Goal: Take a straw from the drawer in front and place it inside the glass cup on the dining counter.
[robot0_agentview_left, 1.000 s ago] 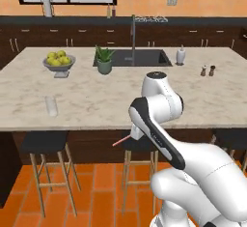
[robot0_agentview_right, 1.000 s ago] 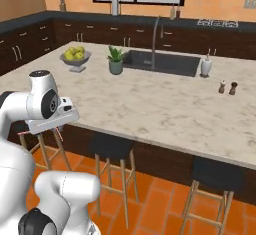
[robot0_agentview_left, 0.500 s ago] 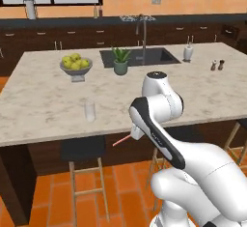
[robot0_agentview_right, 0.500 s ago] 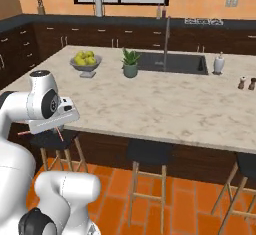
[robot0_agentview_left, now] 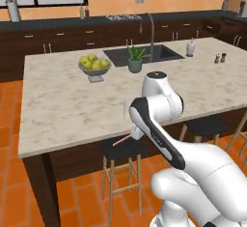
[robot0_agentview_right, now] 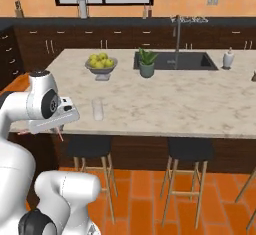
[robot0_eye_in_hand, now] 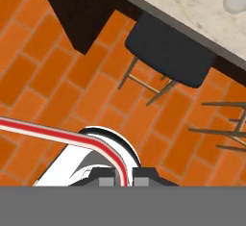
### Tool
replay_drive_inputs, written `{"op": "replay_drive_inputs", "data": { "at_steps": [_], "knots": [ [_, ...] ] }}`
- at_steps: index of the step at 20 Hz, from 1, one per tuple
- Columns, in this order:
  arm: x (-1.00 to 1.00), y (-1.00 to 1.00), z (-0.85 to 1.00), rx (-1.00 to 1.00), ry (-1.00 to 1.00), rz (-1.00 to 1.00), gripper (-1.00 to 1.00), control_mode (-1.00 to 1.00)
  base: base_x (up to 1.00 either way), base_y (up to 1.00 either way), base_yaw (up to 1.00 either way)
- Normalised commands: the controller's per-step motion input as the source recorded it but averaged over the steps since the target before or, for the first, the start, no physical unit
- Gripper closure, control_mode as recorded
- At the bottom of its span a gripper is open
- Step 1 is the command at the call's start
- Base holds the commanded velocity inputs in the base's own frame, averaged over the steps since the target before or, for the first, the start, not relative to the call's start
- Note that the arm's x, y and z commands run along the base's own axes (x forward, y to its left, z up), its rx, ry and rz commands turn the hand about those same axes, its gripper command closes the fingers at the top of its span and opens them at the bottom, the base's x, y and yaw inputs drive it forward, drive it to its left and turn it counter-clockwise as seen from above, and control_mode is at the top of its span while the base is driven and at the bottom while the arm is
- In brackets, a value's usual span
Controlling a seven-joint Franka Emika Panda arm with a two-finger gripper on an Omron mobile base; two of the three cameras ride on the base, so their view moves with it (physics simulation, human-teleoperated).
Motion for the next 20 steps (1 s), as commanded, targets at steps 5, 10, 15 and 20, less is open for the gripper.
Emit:
{"op": "replay_drive_inputs", "data": {
  "at_steps": [5, 10, 15, 20],
  "knots": [
    [0.0, 0.0, 0.0, 0.0, 0.0, 0.0, 1.0, 1.0, 0.45, 0.89, -0.32],
    [0.0, 0.0, 0.0, 0.0, 0.0, 0.0, 1.0, 1.0, 0.78, 0.52, -0.28],
    [0.0, 0.0, 0.0, 0.0, 0.0, 0.0, 1.0, 1.0, 1.0, 0.01, -0.09],
    [0.0, 0.0, 0.13, -0.01, -0.02, 0.0, 1.0, -1.0, 0.37, 0.0, 0.0]
  ]
}}
